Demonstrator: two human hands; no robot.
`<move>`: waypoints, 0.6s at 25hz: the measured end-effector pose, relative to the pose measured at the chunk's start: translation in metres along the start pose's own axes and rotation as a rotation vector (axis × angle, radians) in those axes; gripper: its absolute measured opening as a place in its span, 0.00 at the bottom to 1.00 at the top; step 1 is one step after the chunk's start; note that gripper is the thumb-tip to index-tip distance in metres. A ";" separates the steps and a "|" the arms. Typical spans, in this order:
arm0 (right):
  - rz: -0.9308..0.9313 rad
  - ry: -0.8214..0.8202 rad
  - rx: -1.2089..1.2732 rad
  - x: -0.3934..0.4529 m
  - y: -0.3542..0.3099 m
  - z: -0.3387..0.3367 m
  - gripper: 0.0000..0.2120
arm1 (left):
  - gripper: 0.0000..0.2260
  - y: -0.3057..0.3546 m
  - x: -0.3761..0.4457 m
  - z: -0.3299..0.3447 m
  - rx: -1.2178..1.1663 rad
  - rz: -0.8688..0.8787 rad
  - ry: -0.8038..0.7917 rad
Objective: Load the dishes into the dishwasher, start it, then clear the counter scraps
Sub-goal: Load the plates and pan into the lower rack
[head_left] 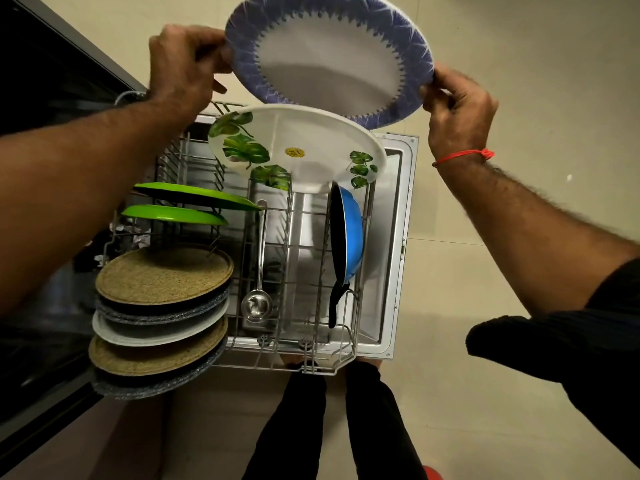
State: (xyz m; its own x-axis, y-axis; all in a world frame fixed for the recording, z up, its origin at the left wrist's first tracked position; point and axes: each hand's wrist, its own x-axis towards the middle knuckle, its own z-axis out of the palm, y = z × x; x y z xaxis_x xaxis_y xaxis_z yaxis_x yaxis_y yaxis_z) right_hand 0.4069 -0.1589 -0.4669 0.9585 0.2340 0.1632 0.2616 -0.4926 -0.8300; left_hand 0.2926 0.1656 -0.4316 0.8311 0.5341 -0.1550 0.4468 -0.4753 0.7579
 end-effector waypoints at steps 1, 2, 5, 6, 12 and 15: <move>0.015 -0.030 -0.032 0.001 -0.001 0.003 0.15 | 0.11 -0.001 0.000 0.000 0.027 -0.039 -0.013; 0.045 -0.089 -0.081 0.002 -0.001 0.007 0.15 | 0.11 -0.004 0.000 0.001 0.089 -0.099 -0.051; 0.190 -0.332 -0.261 -0.002 0.004 0.018 0.14 | 0.14 -0.013 -0.007 0.002 0.365 -0.242 -0.286; 0.215 -0.392 -0.299 -0.006 0.007 0.021 0.12 | 0.15 -0.016 -0.009 0.001 0.368 -0.272 -0.329; 0.332 -0.355 -0.254 -0.018 0.010 0.039 0.11 | 0.15 -0.028 -0.012 0.000 -0.069 -0.510 -0.261; 0.401 -0.372 -0.216 -0.022 0.008 0.035 0.15 | 0.18 -0.034 -0.014 -0.001 -0.217 -0.555 -0.151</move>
State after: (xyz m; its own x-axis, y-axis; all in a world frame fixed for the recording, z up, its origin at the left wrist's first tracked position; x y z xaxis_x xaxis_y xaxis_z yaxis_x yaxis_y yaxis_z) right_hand 0.3841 -0.1391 -0.4958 0.8930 0.2536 -0.3717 -0.0585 -0.7536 -0.6547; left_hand 0.2657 0.1748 -0.4545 0.5386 0.5483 -0.6397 0.7620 0.0068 0.6475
